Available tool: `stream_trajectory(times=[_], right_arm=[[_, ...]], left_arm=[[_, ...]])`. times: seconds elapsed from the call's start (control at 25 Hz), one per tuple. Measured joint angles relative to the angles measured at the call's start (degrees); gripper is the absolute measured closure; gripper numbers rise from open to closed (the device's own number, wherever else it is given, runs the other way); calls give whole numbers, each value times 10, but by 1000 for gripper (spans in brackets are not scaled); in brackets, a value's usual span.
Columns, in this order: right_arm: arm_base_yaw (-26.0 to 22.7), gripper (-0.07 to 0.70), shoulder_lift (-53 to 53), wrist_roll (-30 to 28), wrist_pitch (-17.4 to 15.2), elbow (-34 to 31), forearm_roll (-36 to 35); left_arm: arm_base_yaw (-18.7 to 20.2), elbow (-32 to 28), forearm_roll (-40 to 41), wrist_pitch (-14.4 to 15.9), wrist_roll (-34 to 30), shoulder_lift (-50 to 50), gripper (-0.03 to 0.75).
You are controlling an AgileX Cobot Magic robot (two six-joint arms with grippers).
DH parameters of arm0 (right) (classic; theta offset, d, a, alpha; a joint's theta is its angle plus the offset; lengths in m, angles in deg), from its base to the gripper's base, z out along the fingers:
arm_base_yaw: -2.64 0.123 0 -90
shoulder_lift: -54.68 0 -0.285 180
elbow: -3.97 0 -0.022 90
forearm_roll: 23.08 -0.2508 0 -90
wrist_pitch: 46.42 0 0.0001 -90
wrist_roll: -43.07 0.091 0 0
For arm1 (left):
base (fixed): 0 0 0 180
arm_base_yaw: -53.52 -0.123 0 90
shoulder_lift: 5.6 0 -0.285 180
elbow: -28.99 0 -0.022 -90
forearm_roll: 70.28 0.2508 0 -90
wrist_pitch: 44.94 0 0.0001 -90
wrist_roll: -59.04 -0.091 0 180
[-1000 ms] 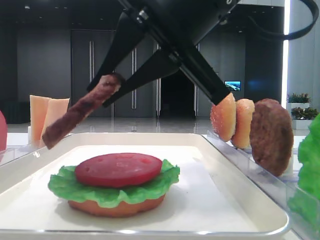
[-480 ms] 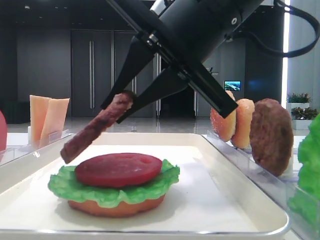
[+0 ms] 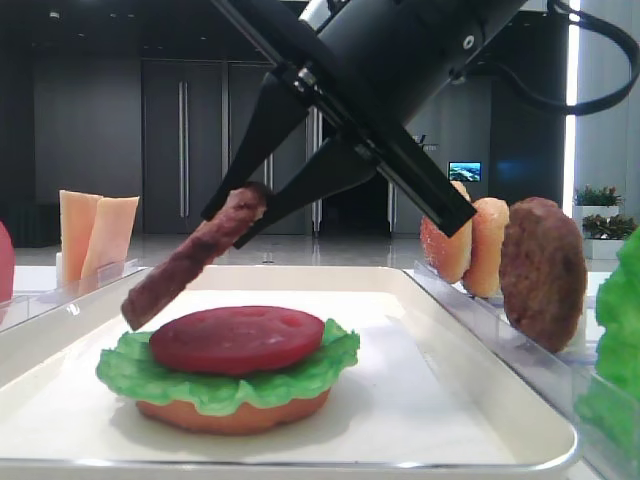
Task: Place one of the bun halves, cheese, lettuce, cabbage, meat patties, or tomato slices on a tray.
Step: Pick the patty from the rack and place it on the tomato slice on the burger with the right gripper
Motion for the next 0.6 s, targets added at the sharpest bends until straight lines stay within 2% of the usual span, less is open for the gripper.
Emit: stream_trajectory(times=[0.6], right_arm=[[0, 498, 15, 0, 2, 0, 11]], left_arm=[[0, 0, 0, 0, 0, 0, 716]])
